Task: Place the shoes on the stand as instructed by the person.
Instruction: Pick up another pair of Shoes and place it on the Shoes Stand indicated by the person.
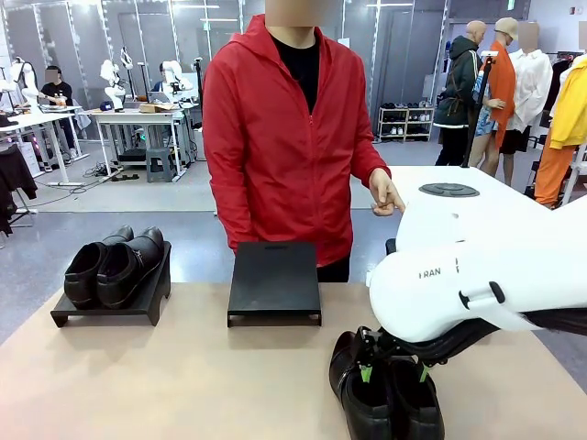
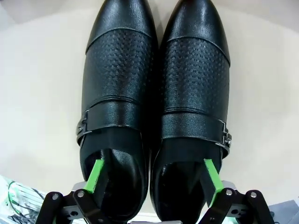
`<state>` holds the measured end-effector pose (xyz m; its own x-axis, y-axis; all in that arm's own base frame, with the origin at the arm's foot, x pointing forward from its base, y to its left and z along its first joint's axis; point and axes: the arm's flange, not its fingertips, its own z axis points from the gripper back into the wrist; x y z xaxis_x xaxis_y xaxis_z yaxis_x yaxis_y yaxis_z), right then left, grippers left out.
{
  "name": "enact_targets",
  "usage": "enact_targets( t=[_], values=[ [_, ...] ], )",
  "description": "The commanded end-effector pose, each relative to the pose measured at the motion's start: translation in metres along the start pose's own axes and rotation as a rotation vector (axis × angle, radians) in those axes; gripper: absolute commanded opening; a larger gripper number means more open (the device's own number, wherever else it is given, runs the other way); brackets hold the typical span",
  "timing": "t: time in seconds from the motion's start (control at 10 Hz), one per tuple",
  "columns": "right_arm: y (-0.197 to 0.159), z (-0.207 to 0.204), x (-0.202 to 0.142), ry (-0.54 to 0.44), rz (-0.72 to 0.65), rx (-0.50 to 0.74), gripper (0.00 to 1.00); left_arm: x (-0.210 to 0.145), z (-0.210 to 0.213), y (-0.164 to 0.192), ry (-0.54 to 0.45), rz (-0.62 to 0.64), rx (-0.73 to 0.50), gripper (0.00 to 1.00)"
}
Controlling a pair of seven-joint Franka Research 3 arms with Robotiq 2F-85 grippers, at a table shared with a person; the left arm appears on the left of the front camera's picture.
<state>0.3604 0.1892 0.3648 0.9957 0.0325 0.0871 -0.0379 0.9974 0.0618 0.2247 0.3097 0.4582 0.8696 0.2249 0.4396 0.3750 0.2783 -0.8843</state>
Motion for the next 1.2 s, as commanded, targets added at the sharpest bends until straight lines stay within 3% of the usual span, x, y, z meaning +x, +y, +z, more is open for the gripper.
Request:
enact_targets(
  t=[0.0, 0.1, 0.2, 0.3, 0.5, 0.8, 1.1],
  values=[
    [0.001, -0.019, -0.018, 0.0, -0.029, -0.03, 1.0, -0.003, -0.001, -0.002, 0.002, -0.026, -0.012, 1.0],
    [0.002, -0.024, -0.019, 0.007, -0.023, -0.03, 1.0, -0.003, -0.001, -0.002, 0.002, -0.026, -0.012, 1.0],
    [0.002, -0.024, -0.019, 0.014, -0.007, -0.028, 0.8, -0.003, -0.001, -0.002, 0.002, -0.026, -0.012, 1.0],
    [0.005, -0.026, -0.021, 0.02, 0.005, -0.033, 0.41, -0.003, -0.001, -0.002, 0.002, -0.026, -0.012, 1.0],
    [0.007, -0.031, -0.021, 0.03, 0.011, -0.04, 0.0, -0.003, -0.001, -0.002, 0.002, -0.026, -0.012, 1.0],
    [0.005, -0.03, -0.02, 0.038, 0.007, -0.041, 0.04, -0.003, -0.001, -0.002, 0.002, -0.026, -0.012, 1.0],
    [0.002, -0.024, -0.018, 0.035, 0.01, -0.034, 0.0, -0.003, -0.001, -0.002, 0.002, -0.026, -0.012, 1.0]
  ],
)
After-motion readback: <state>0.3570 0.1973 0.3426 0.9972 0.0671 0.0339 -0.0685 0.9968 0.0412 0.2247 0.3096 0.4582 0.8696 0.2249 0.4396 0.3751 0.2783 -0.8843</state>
